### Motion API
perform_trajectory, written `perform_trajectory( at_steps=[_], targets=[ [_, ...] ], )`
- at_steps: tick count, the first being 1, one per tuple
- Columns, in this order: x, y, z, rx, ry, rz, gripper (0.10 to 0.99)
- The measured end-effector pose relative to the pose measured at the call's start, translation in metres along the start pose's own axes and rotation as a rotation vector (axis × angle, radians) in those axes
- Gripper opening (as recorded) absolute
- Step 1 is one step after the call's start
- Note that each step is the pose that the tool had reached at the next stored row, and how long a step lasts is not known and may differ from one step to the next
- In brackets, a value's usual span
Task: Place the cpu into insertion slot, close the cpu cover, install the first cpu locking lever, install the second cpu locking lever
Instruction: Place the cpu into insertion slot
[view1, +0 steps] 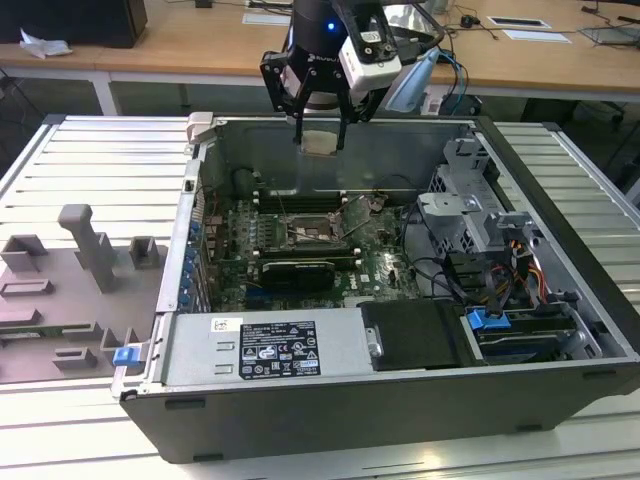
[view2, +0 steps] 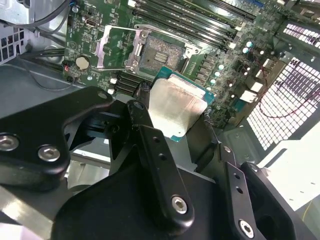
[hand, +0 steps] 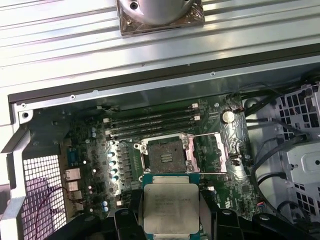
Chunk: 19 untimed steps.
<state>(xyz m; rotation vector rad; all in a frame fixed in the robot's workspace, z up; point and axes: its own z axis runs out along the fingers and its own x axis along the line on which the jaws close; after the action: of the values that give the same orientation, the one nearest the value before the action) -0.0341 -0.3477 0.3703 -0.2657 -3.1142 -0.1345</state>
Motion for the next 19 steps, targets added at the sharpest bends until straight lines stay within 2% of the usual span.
perform_trajectory(
  at_steps=[8, 19],
  targets=[
    [0.0000, -0.0001, 0.0013, 0.000, -0.0023, 0.026, 0.537],
    [0.0001, -0.0003, 0.0034, -0.001, -0.0093, 0.107, 0.537]
  ],
)
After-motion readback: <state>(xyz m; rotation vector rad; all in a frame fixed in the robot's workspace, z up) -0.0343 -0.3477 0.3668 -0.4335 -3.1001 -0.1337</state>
